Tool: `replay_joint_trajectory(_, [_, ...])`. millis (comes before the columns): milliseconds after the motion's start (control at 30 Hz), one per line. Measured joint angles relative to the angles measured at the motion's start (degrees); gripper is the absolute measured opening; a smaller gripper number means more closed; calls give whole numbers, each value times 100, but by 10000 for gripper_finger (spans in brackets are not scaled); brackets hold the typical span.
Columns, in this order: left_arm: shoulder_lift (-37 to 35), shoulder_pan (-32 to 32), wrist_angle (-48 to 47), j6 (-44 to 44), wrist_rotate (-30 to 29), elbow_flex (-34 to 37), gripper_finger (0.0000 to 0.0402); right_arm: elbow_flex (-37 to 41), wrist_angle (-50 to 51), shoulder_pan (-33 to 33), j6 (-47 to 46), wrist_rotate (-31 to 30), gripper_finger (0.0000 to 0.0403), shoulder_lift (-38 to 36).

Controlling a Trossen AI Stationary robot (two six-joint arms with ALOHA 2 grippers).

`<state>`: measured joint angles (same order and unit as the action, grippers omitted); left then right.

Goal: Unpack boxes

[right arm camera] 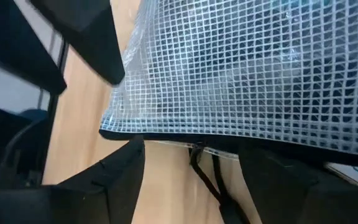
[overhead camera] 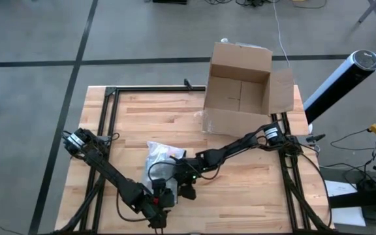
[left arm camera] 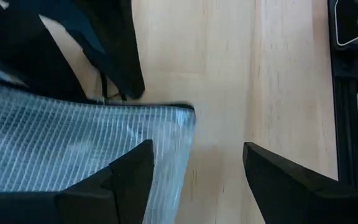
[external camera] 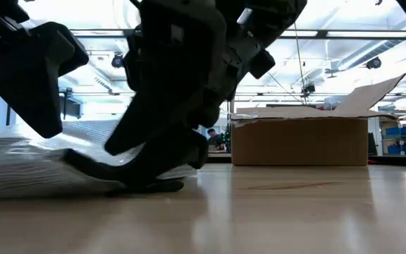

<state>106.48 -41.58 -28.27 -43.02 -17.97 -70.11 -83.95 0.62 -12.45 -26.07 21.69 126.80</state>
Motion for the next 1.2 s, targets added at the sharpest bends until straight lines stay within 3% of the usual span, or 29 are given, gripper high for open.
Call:
replay_joint_trajectory(667, [2, 4, -16, 48, -7, 0, 224, -19, 175, -203, 488, -788, 137, 389])
replay_joint_trajectory(767, [2, 4, -16, 48, -9, 2, 229, -17, 217, -201, 649, -829, 103, 389])
replay_joint_trajectory(933, [2, 4, -16, 48, -9, 2, 230, -17, 478, -190, 892, -802, 13, 378])
replay_joint_trajectory(1200, [2, 4, -88, 20, -9, 4, 216, -10, 772, -104, 900, -369, 1, 137])
